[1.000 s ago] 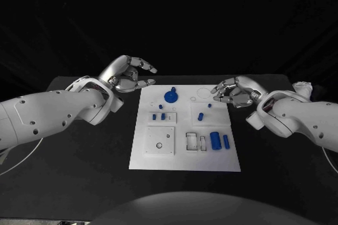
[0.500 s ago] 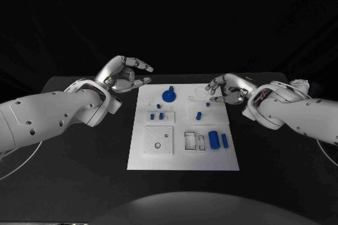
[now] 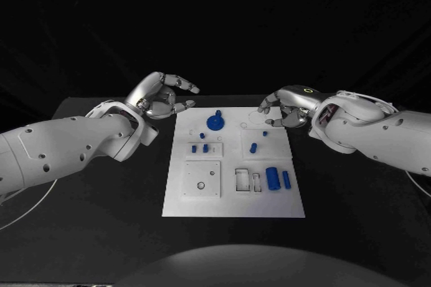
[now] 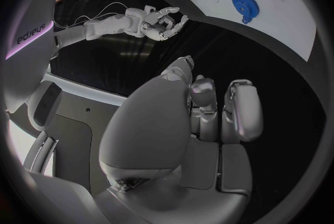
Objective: Assemble the parts on the task board
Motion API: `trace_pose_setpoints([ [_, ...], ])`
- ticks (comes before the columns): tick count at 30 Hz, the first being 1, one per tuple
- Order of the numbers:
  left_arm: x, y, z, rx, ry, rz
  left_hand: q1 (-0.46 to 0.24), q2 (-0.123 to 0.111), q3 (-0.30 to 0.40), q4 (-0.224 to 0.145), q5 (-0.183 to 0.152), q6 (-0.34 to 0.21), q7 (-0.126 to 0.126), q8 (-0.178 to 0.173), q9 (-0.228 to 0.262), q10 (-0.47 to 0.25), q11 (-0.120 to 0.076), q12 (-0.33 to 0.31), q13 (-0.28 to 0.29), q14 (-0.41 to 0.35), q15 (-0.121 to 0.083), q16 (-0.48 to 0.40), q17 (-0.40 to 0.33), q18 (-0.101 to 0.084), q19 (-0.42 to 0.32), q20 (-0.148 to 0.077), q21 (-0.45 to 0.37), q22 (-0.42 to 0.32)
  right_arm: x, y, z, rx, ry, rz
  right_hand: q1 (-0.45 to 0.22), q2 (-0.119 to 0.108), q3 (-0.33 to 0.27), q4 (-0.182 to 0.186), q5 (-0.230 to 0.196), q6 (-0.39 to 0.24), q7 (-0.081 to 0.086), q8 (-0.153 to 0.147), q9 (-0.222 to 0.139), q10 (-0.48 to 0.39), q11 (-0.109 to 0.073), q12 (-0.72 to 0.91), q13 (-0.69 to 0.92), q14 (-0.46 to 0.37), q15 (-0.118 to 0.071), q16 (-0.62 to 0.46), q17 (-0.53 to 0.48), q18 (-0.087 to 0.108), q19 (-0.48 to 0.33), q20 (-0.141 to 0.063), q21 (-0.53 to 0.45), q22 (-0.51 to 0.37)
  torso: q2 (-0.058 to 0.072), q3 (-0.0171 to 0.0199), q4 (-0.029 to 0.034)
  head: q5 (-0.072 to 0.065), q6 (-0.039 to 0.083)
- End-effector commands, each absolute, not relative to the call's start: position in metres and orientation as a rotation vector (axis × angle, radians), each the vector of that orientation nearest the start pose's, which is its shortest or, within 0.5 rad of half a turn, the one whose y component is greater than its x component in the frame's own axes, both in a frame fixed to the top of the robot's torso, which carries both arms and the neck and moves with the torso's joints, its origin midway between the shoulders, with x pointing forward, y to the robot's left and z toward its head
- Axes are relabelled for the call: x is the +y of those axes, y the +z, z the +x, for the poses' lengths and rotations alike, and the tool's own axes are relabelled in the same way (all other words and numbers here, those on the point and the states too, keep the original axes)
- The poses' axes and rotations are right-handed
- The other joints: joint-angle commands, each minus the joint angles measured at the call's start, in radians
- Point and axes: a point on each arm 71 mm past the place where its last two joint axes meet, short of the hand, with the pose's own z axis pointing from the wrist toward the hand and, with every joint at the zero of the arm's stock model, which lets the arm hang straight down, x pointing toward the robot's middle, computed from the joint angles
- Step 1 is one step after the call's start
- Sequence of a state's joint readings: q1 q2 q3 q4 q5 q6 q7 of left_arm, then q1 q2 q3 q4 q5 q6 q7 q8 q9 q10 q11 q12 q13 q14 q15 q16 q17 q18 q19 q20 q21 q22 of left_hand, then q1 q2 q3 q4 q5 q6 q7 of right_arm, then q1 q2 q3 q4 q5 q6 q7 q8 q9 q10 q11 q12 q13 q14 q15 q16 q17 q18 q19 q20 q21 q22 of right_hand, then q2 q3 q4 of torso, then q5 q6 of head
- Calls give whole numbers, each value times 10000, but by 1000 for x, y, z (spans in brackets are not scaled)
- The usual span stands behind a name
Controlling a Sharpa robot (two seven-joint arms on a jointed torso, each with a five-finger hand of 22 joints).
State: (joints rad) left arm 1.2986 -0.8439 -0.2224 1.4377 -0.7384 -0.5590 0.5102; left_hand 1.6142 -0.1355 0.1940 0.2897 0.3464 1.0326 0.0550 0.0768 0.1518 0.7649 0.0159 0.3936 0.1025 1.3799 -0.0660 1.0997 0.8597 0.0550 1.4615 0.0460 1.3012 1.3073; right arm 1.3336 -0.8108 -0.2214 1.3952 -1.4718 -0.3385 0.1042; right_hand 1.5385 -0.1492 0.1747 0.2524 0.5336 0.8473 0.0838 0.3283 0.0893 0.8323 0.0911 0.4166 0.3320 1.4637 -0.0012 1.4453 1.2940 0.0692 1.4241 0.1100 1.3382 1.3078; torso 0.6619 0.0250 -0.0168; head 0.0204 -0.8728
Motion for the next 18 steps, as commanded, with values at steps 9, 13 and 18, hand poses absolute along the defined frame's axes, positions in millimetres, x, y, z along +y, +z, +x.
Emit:
trace_pose_setpoints([
  [9,217,-177,491,13911,-11433,-1374,95,-81,103,25,-478,-37,19,-98,-95,74,-1,-15,-189,39,-14,285,247,-13,95,0,117,1932,-210,-196,498,17449,5981,-5821,-712,-164,-86,216,-1652,269,-177,-93,195,125,-168,180,-33,101,-169,70,12,-107,34,-169,82,1861,10,8,24,-1,2],
  [13,215,-177,492,13944,-11463,-1291,-770,-31,-275,42,-1128,-89,2,-105,-154,18,-26,33,-260,72,-9,375,319,-19,108,-4,154,1938,-214,-199,497,17434,5915,-5720,-686,-141,23,110,-859,472,-141,-89,321,109,-162,244,-48,74,-176,69,-31,-103,5,-177,43,1852,14,11,23,-16,2],
  [18,215,-180,492,14012,-11478,-1257,-836,-12,-338,38,-1050,-102,-6,-105,-177,1,-28,67,-279,61,-14,379,307,-17,103,-11,149,1936,-218,-203,495,17466,5708,-5463,-603,-185,313,-57,190,577,-43,-104,515,145,-151,292,-101,48,-170,70,-86,-93,-21,-187,5,1840,6,8,-5,14,2],
])
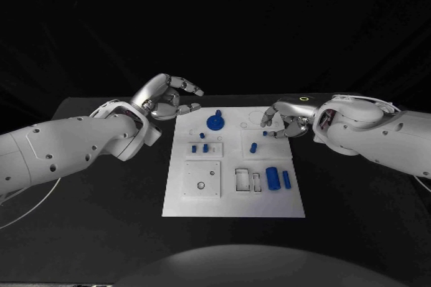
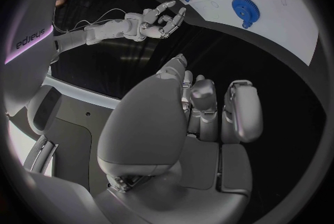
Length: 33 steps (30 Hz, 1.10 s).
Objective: Assemble the parts on the task board
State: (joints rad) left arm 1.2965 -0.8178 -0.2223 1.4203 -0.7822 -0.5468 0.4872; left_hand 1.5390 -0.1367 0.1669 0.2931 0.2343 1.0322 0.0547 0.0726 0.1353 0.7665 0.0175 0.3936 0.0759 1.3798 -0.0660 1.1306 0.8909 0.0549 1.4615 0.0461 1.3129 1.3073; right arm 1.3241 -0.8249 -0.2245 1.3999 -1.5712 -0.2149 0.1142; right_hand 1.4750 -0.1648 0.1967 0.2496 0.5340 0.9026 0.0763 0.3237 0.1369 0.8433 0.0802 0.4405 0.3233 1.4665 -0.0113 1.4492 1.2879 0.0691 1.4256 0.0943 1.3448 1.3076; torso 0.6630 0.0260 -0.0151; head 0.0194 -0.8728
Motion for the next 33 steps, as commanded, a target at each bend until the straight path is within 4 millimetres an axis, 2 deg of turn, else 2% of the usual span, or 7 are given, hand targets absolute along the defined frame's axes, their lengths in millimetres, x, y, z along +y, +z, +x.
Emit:
trace_pose_setpoints([
  [1,215,-181,492,14024,-11474,-1260,-78,11,-68,1,106,-100,-5,-62,-16,-16,-43,74,-16,60,-15,73,-3,-15,102,-12,30,1935,-218,-204,494,17496,5636,-5411,49,-30,134,-54,250,23,32,-65,57,37,-36,54,-23,7,-67,20,-55,-84,-55,-29,-92,1832,-3,-2,-20,23,2],
  [5,216,-182,492,14105,-11454,-1297,-62,62,-65,1,229,-105,3,-61,-33,-21,-34,102,-30,45,-13,67,-25,-15,98,-13,29,1935,-218,-207,494,17542,5311,-5207,53,-37,181,-84,238,2,19,-88,79,20,-7,49,-36,-41,-54,-29,-173,-51,-141,-25,-224,1787,3,15,-37,31,2],
  [8,218,-183,491,14158,-11405,-1342,-45,89,-57,-3,278,-112,7,-62,-42,-28,-29,112,-37,37,-9,63,-37,-12,90,-12,12,1930,-218,-209,494,17577,4977,-5070,78,-41,268,-150,186,-84,-18,-164,95,-17,21,44,-54,-107,-29,-92,-313,-14,-242,-7,-378,1734,5,25,-22,69,2],
  [12,219,-184,491,14209,-11343,-1397,-17,117,-42,-8,319,-118,11,-62,-51,-36,-23,121,-45,25,-6,52,-59,-9,83,-10,0,1926,-219,-213,493,17525,4803,-4943,106,2,365,-207,168,-122,-32,-213,114,15,50,77,-55,-120,-4,-100,-335,-7,-266,10,-415,1722,-9,2,-15,100,2],
  [24,217,-186,491,14364,-11310,-1429,269,213,98,-18,638,-125,56,-51,-98,-68,25,168,-84,-29,24,40,-111,-3,58,11,-32,1917,-213,-217,493,17090,4767,-4886,136,45,587,-352,263,-211,-57,-337,150,164,42,211,-35,-128,16,-108,-387,3,-280,37,-441,1713,-15,-2,-33,91,2],
  [28,217,-186,491,14424,-11314,-1441,307,238,148,-7,841,-121,86,-45,-119,-51,55,196,-94,191,34,478,493,-42,138,19,164,1969,-211,-220,495,17034,4666,-4956,147,39,659,-410,247,-259,-50,-394,153,131,52,211,-45,-174,22,-157,-501,24,-335,44,-526,1684,-12,7,-28,121,2],
  [33,217,-186,490,14458,-11335,-1443,319,261,173,-7,903,-117,92,-42,-125,-46,62,202,-97,185,41,474,463,-30,116,24,111,1954,-209,-224,496,17108,4628,-5027,158,68,746,-474,168,-281,-26,-438,167,127,56,231,-48,-196,29,-179,-549,30,-352,52,-551,1676,-22,-8,-18,108,2],
])
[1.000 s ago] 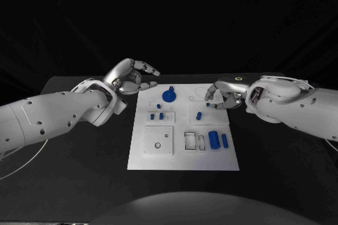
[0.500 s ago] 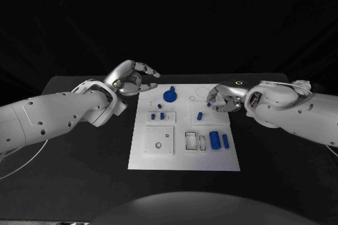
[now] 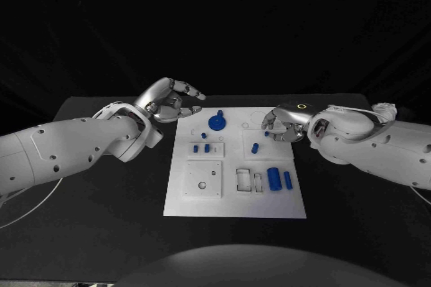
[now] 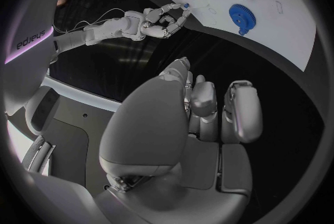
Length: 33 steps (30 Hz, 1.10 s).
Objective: Assemble the parts on the task board
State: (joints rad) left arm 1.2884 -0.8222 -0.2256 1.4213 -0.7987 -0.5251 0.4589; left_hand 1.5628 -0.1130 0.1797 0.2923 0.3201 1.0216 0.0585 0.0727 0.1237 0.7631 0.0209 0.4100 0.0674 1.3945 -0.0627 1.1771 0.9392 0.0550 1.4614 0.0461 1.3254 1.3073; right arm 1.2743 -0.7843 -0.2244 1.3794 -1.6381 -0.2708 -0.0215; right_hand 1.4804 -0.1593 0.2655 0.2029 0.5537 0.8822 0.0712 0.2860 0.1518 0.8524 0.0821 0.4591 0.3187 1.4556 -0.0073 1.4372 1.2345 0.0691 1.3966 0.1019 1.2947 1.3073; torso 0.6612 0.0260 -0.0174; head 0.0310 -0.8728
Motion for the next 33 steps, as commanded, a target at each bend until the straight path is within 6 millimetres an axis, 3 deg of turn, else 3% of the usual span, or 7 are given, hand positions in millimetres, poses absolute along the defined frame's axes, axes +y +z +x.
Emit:
trace_pose_setpoints([
  [1,217,-186,490,14464,-11334,-1446,85,31,54,1,63,-8,55,-42,-11,-12,30,38,-13,34,10,7,-27,-28,111,26,-26,1951,-208,-225,496,17167,4631,-5061,110,32,94,-34,-62,-61,36,-64,30,44,36,58,-1,-94,-8,-66,-31,30,-65,-21,-53,1678,-4,-10,-2,-15,2],
  [10,216,-187,491,14535,-11330,-1471,150,73,132,-7,199,19,75,-27,-19,7,51,49,-20,10,25,24,-28,-29,109,38,-18,1951,-201,-232,497,17500,4649,-5232,-24,95,273,-234,-293,274,200,28,213,511,-95,299,19,-59,-57,-42,-14,8,7,-49,45,1713,5,-3,5,37,2],
  [17,215,-187,490,14596,-11318,-1471,194,83,174,-11,265,38,86,-18,-21,26,64,55,-21,3,32,36,-22,-28,105,44,-22,1949,-198,-235,497,17628,4653,-5295,-42,109,339,-358,-278,437,233,97,314,654,-144,357,17,-75,-91,-69,-87,14,-1,-73,23,1706,-2,1,-9,34,2],
  [33,215,-189,490,14779,-11224,-1536,297,142,315,-10,408,102,133,10,-23,113,113,71,-26,-24,61,57,-24,-29,100,66,-11,1950,-198,-241,498,17967,4494,-5322,159,252,594,-1092,66,1050,419,588,947,857,-221,488,42,-205,-132,-222,-417,41,-101,-146,-119,1666,3,-5,0,53,2],
])
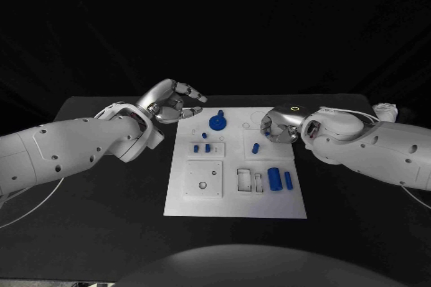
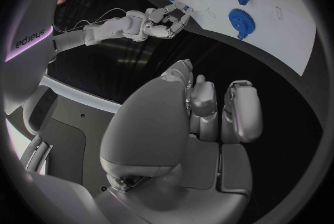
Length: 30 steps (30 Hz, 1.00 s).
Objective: Assemble the parts on the task board
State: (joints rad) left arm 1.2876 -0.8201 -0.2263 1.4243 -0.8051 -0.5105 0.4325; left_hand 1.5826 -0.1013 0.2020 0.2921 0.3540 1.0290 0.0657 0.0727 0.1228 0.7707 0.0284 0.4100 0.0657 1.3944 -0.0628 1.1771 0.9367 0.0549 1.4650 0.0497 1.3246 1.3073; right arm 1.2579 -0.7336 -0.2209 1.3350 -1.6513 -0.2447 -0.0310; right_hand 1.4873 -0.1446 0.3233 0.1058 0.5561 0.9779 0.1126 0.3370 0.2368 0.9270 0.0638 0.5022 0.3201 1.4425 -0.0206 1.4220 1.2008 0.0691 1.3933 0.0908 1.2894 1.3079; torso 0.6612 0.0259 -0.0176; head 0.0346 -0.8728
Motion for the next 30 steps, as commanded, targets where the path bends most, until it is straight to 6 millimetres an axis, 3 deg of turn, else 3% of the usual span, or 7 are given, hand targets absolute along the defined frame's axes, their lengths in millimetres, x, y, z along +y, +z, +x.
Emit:
trace_pose_setpoints([
  [1,215,-189,490,14791,-11221,-1539,105,29,100,-8,77,30,63,11,-14,43,40,73,-8,-23,63,59,1,-28,64,31,-4,1950,-198,-241,498,17972,4495,-5323,99,113,23,-166,44,116,7,111,145,140,-40,73,33,-99,9,-96,-136,48,-91,-29,-99,1650,3,-4,4,16,2],
  [10,214,-191,490,14909,-11196,-1565,199,63,286,-6,367,64,108,23,-21,165,87,70,-16,-75,99,45,-55,-19,36,63,-38,1938,-198,-240,498,17804,4678,-5234,148,221,104,-545,25,185,107,353,610,491,-30,246,86,-214,97,-227,-397,72,-191,40,-207,1617,-7,-6,2,33,2],
  [22,214,-195,490,15056,-11168,-1621,231,90,399,-6,533,81,138,30,-22,242,117,64,-16,-136,119,-17,-164,-8,6,82,-84,1923,-209,-238,497,17442,4781,-4872,105,246,119,-639,-83,210,97,374,740,673,-60,303,100,-222,85,-251,-457,75,-188,49,-196,1620,-11,-5,-5,81,2],
  [26,214,-196,490,15101,-11166,-1626,230,68,478,-5,609,80,163,30,-26,284,143,37,-20,-408,145,-442,-789,56,-146,106,-398,1834,-211,-237,496,17398,4864,-4689,61,243,107,-638,-126,226,93,379,771,692,-65,298,96,-211,82,-245,-445,74,-182,49,-189,1622,-14,-11,-3,74,2],
  [30,214,-196,490,15132,-11172,-1627,226,63,493,-4,615,80,168,30,-27,290,147,30,-21,-447,151,-495,-858,66,-171,111,-445,1820,-212,-233,494,17265,4962,-4582,30,237,98,-637,-159,225,90,376,790,699,-68,290,90,-209,79,-247,-454,73,-177,48,-183,1623,-5,-4,-4,72,2],
])
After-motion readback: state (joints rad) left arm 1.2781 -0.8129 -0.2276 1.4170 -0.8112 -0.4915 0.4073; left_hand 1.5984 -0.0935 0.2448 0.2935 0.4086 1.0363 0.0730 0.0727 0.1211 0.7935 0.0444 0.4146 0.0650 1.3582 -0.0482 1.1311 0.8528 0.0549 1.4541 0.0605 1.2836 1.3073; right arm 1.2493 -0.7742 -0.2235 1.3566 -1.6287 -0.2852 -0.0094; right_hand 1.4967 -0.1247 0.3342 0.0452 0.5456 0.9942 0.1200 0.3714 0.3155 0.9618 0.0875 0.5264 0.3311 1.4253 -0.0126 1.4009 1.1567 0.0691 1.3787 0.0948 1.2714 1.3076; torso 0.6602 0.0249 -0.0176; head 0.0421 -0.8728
